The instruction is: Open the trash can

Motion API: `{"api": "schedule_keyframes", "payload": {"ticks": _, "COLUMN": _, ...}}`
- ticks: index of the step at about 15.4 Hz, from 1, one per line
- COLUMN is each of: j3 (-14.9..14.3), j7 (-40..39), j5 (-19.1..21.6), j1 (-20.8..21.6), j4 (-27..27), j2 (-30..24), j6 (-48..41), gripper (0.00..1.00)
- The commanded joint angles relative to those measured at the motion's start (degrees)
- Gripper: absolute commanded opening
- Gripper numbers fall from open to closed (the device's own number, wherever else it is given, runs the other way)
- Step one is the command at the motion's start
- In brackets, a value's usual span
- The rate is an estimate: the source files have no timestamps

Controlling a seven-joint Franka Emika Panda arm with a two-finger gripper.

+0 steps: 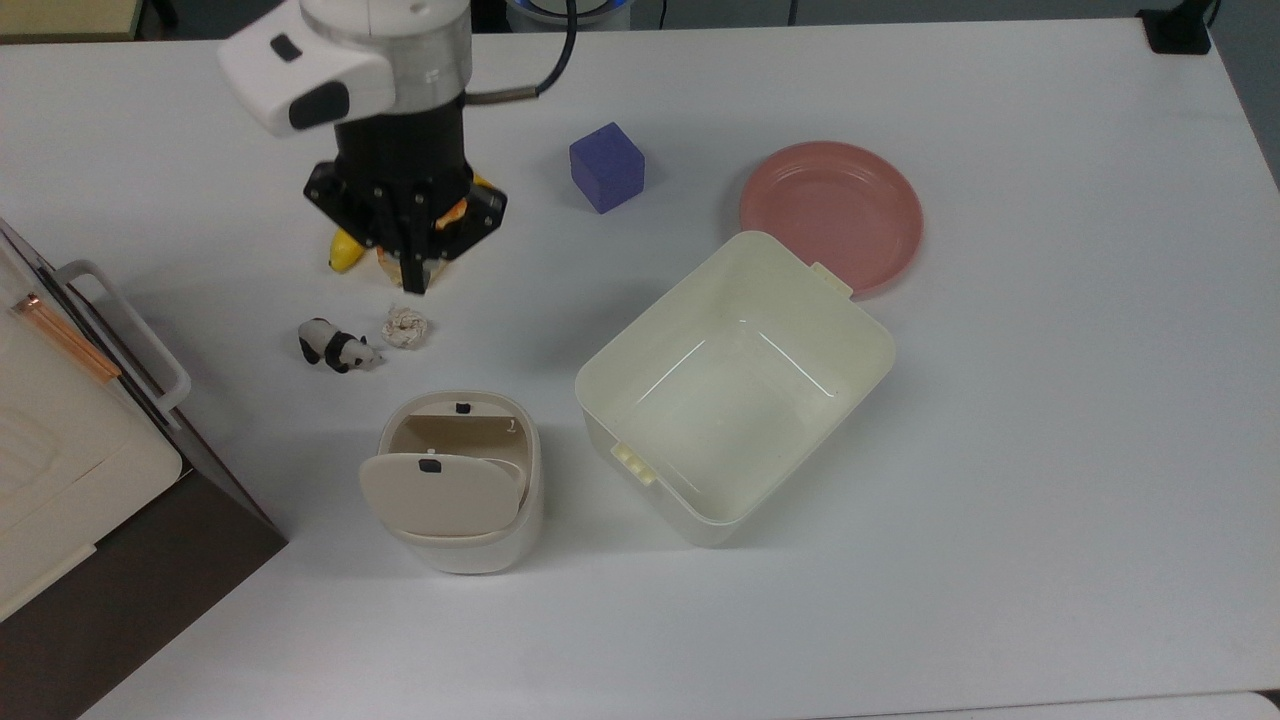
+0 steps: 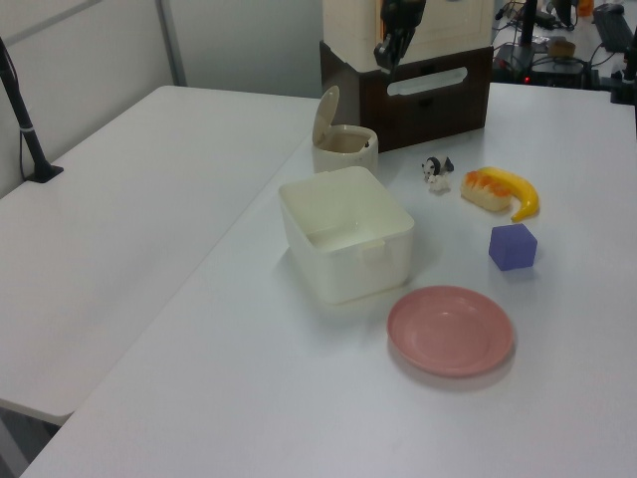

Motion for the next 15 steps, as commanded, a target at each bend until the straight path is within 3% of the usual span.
{"api": "schedule_keyframes", "payload": {"ticks": 1, "j3": -0.2, "j7": -0.5, "j5": 2.2, "j1": 0.5, "j4": -1.8, "j2": -4.8, "j6": -9.0, "gripper": 0.00}}
{"api": "schedule_keyframes", "payload": {"ticks": 10, "j3": -0.1, "j7": -3.2, "j5": 5.3, "j1": 0.6, "j4": -2.1, "j2": -8.1, "j6": -20.7, "gripper": 0.02}}
{"api": "schedule_keyframes", "payload": {"ticks": 13, "j3": -0.1, "j7": -3.4, "j5": 7.2, "j1": 0.6, "j4": -1.9, "j2": -8.6, "j6": -21.5, "gripper": 0.27}}
{"api": "schedule_keyframes", "payload": {"ticks": 15, "j3": -0.1, "j7": -3.0, "j5": 7.2, "j1": 0.7, "j4": -1.9, "j2": -8.8, "j6": -21.6, "gripper": 0.75}}
